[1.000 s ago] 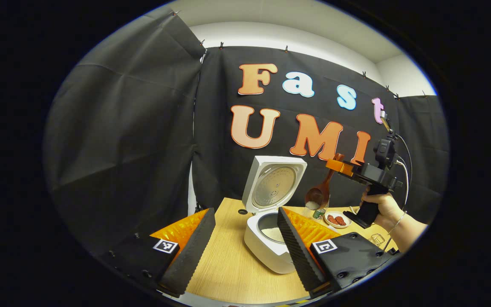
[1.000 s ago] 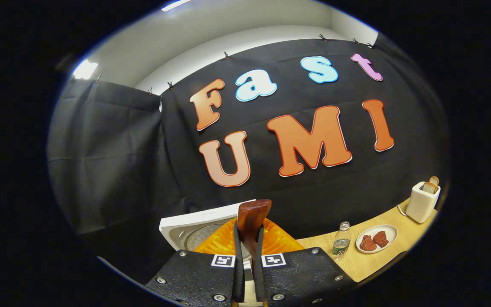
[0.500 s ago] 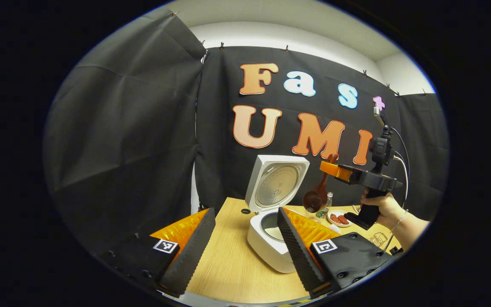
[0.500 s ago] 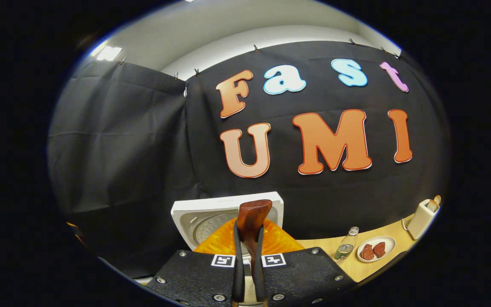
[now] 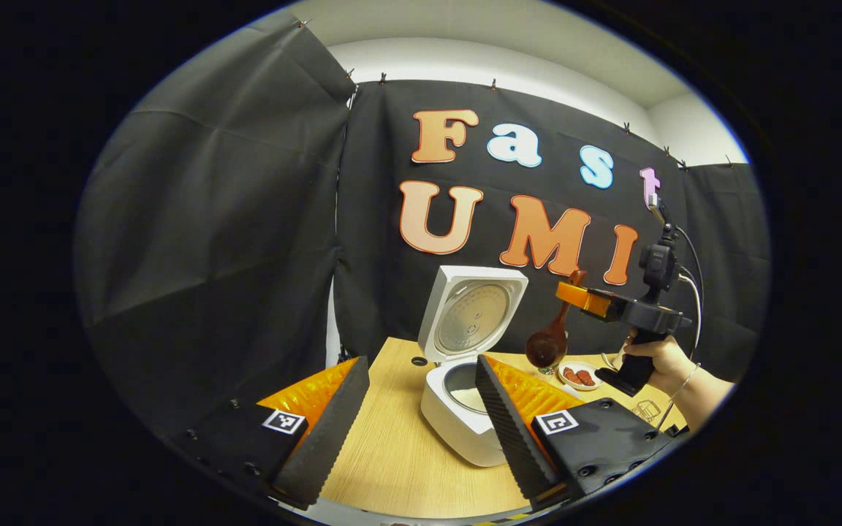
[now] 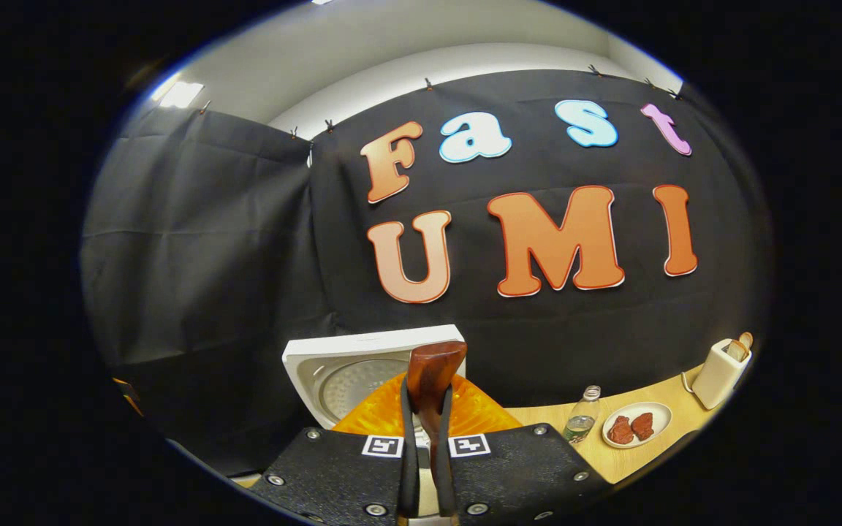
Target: Close the left gripper, press the button to open the rice cooker; take a wooden spoon from the chopstick holder with the right hand, scoop a spoonful of rice and pour it into the rice cooker, then put the wooden spoon back into the chopstick holder.
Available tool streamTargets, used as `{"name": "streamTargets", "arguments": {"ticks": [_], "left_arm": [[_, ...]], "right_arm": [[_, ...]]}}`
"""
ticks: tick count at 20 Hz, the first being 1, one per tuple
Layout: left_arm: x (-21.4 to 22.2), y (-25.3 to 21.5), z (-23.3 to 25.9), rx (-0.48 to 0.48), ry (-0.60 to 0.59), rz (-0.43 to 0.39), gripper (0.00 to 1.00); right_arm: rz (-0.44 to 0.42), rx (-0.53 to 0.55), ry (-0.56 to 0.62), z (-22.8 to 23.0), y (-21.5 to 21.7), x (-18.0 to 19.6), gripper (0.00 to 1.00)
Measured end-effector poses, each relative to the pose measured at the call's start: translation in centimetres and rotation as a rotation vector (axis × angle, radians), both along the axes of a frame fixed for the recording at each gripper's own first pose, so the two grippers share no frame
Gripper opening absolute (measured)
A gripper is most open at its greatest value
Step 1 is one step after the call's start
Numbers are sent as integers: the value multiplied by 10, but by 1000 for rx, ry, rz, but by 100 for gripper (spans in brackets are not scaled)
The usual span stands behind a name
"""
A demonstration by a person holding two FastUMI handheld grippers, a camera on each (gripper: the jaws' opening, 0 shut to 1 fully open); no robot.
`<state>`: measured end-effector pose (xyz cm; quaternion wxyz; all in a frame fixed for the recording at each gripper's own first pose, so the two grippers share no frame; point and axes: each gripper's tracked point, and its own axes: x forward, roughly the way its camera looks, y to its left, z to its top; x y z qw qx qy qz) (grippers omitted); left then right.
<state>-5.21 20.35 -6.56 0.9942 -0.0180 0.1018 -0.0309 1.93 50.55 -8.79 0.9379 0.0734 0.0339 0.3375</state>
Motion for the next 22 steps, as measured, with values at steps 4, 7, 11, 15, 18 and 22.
{"name": "streamTargets", "arguments": {"ticks": [4,7,11,15,18,22], "left_arm": [[0,-7,3,-13,-9,-9,99],[4,-18,4,-17,-10,-28,99],[13,-37,10,-21,-17,-60,99],[26,-61,15,-15,-27,-97,99],[37,-86,21,-21,-34,-129,98],[40,-115,22,-18,-33,-151,99]], "right_arm": [[-111,23,6,7,-55,16,8],[-195,19,17,0,-107,26,8],[-343,27,49,-12,-197,36,8],[-484,5,68,-29,-288,31,8],[-575,-37,81,-50,-350,30,8],[-640,-91,129,-90,-403,35,9]]}}
